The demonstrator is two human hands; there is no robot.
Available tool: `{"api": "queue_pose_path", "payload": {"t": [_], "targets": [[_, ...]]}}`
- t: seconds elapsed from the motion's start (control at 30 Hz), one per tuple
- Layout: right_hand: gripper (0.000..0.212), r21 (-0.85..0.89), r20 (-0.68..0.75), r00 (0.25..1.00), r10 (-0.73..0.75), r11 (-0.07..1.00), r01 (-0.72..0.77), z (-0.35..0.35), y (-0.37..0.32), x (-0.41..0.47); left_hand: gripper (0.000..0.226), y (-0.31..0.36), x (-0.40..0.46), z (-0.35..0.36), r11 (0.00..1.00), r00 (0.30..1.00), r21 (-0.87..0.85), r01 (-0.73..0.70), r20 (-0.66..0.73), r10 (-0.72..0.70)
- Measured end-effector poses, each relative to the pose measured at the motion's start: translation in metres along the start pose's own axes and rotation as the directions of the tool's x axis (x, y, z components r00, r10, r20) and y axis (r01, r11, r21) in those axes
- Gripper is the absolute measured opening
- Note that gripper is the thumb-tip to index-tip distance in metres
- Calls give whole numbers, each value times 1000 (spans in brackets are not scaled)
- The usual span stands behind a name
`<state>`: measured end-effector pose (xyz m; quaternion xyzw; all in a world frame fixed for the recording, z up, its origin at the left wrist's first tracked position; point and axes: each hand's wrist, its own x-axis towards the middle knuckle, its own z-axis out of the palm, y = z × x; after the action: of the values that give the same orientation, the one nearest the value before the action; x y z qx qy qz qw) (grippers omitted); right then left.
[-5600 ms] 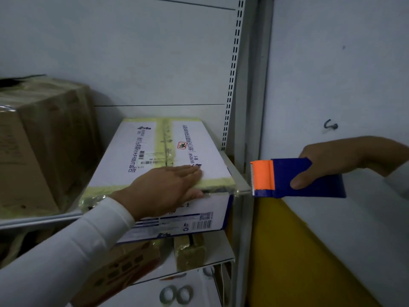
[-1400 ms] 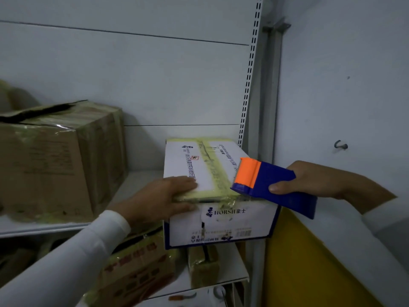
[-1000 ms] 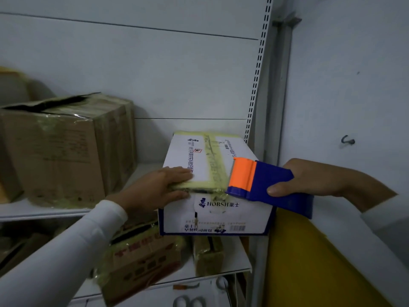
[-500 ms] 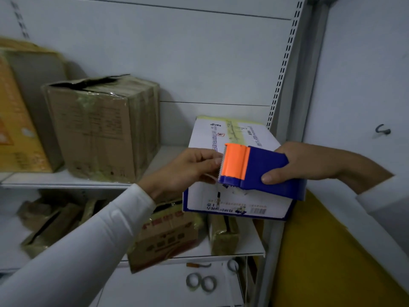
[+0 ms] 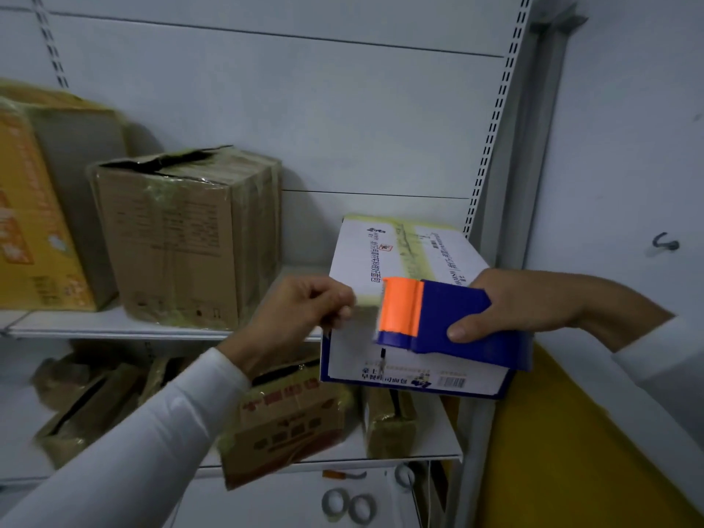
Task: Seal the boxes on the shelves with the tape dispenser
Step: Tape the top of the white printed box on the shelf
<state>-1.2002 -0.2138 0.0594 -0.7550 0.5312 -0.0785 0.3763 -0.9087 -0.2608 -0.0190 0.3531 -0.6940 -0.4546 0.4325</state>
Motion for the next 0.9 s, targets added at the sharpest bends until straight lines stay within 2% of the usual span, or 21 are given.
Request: {"api": "queue_pose_path", "payload": {"t": [0.07, 0.13, 0.3, 0.4, 0.5, 0.63, 0.8, 0.9], "targets": [[27, 23, -3, 999, 33, 999, -33, -8, 8, -12, 19, -8, -1, -28, 1000, 995, 5, 15, -94, -14], [33, 38, -20, 997, 81, 996, -80, -13, 17, -21, 20, -17, -3, -49, 997, 990, 40, 62, -131, -56], [38, 1, -15, 985, 174, 985, -174, -19, 19, -16, 20, -34, 0, -47, 987, 984, 80, 142, -124, -131], [29, -7, -9, 980, 197, 980, -197, -24, 18, -16, 21, -35, 0, -45, 983, 978, 55, 174, -123, -167], [20, -10, 1, 974, 225, 974, -225, -29, 18, -20, 22, -34, 2, -39, 985, 981, 66, 161, -117, -152], [37, -43, -11, 967, 254, 966, -254, -37, 20, -24, 23, -30, 8, -30, 990, 987, 74, 122, -115, -113], [43, -60, -47, 963, 264, 962, -266, -37, 25, -22, 21, -35, 11, -23, 989, 985, 46, 142, -103, -136], [36, -42, -47, 966, 256, 965, -258, -33, 26, -18, 20, -41, 10, -19, 981, 985, 165, 106, -153, -81]]}}
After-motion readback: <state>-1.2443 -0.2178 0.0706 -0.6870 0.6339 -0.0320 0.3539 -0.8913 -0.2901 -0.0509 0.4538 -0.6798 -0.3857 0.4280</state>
